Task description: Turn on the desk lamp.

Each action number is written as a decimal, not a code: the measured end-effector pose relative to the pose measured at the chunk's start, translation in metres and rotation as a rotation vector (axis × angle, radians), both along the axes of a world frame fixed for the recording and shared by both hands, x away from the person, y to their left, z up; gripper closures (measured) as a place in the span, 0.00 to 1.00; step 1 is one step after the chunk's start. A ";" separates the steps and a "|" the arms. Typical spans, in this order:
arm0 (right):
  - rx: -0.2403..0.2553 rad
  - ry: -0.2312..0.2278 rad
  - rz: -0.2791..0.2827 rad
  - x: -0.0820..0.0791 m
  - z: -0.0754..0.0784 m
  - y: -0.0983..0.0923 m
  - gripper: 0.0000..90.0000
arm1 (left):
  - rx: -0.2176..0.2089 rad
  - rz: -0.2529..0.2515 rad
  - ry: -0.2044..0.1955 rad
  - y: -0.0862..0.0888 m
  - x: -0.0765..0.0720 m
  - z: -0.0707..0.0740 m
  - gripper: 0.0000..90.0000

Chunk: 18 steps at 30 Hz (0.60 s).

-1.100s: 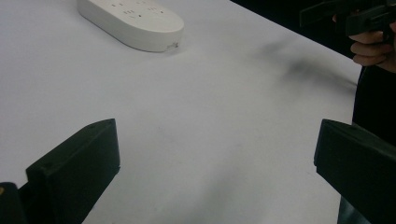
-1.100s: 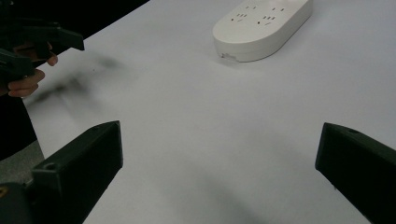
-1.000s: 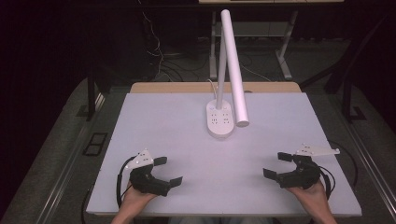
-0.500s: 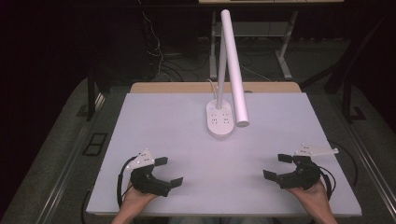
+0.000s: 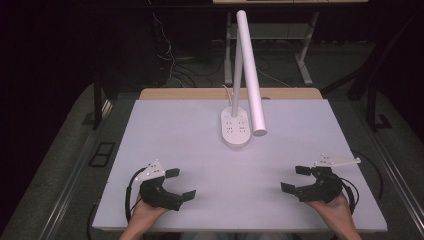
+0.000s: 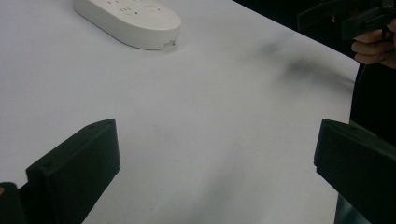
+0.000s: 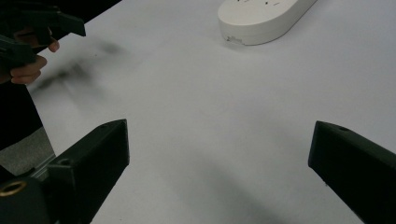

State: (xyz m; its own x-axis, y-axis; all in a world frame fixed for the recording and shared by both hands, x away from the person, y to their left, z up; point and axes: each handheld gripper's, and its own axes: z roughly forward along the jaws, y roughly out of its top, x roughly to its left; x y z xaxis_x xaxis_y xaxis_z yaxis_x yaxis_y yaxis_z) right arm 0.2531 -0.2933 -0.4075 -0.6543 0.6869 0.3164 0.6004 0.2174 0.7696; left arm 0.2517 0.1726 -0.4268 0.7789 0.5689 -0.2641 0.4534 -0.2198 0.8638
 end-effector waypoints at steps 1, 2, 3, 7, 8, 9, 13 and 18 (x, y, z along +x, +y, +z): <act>0.000 -0.002 -0.002 0.001 0.000 0.000 0.05 | -0.001 0.001 -0.001 0.000 0.000 0.000 0.00; 0.005 0.006 -0.003 0.001 0.001 0.000 0.05 | -0.002 0.005 0.000 0.001 0.000 0.000 0.00; 0.006 0.008 -0.003 0.001 0.002 -0.001 0.05 | -0.002 0.005 -0.001 0.001 0.000 0.000 0.00; -0.002 0.007 0.003 0.004 0.004 -0.001 0.05 | -0.005 0.014 0.000 0.002 0.000 0.000 0.00; -0.002 0.007 0.003 0.004 0.004 -0.001 0.05 | -0.004 0.014 0.000 0.003 0.000 0.000 0.00; -0.005 0.009 0.004 0.005 0.006 -0.001 0.05 | -0.004 0.014 0.001 0.003 0.000 0.000 0.00; -0.007 0.007 0.008 0.009 0.011 -0.001 0.05 | -0.004 0.018 -0.001 0.003 0.000 0.000 0.00; -0.010 0.003 0.016 0.014 0.017 -0.001 0.05 | -0.007 0.021 -0.002 0.004 0.000 0.000 0.00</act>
State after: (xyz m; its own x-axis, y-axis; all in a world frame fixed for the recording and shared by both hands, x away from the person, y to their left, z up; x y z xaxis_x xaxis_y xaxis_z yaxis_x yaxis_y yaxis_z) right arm 0.2668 -0.2942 -0.3900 -0.6639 0.6798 0.3115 0.5994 0.2347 0.7653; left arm 0.2517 0.1764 -0.4263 0.7671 0.5836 -0.2664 0.4563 -0.2044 0.8660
